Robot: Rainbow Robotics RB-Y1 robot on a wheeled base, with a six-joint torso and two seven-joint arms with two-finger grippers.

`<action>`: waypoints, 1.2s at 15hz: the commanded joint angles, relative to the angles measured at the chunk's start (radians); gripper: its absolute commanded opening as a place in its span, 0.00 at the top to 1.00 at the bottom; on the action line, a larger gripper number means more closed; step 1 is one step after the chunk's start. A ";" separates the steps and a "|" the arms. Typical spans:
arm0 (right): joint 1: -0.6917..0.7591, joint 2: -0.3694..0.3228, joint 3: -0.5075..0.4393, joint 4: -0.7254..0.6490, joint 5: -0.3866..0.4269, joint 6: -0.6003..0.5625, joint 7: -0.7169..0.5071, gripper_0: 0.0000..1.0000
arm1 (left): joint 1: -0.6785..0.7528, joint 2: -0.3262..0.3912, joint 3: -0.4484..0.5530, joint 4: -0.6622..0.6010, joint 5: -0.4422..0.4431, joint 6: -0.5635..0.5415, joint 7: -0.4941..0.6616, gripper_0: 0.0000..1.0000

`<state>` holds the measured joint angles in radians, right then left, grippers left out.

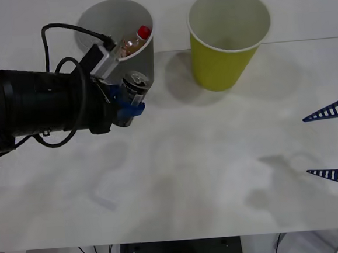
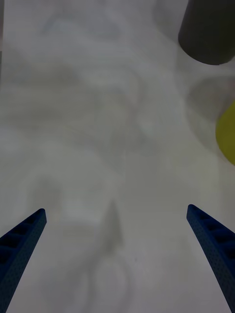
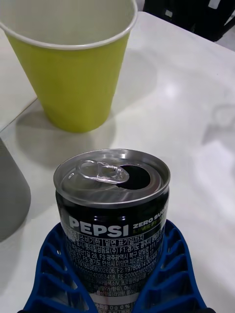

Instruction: Put the can into the green bin and the plastic bottle into the gray bin

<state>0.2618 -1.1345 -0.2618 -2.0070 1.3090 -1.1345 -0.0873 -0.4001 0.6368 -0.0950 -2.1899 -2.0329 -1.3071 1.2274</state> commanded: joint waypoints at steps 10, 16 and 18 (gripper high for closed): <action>0.000 0.000 0.000 0.000 0.000 0.000 0.000 0.00 | -0.439 -0.330 -0.043 0.328 -0.233 -0.213 0.044 1.00; 0.000 0.000 0.000 0.000 0.000 0.000 0.000 0.00 | -0.729 -0.404 -0.054 0.660 -0.276 -0.228 0.078 1.00; 0.000 0.000 0.000 0.000 0.000 0.000 0.000 0.00 | -0.855 -0.431 -0.043 0.858 -0.282 -0.178 0.076 1.00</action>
<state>0.2618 -1.1345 -0.2618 -2.0072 1.3090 -1.1345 -0.0873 -1.2123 0.2153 -0.1433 -1.4021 -2.3136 -1.5081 1.3043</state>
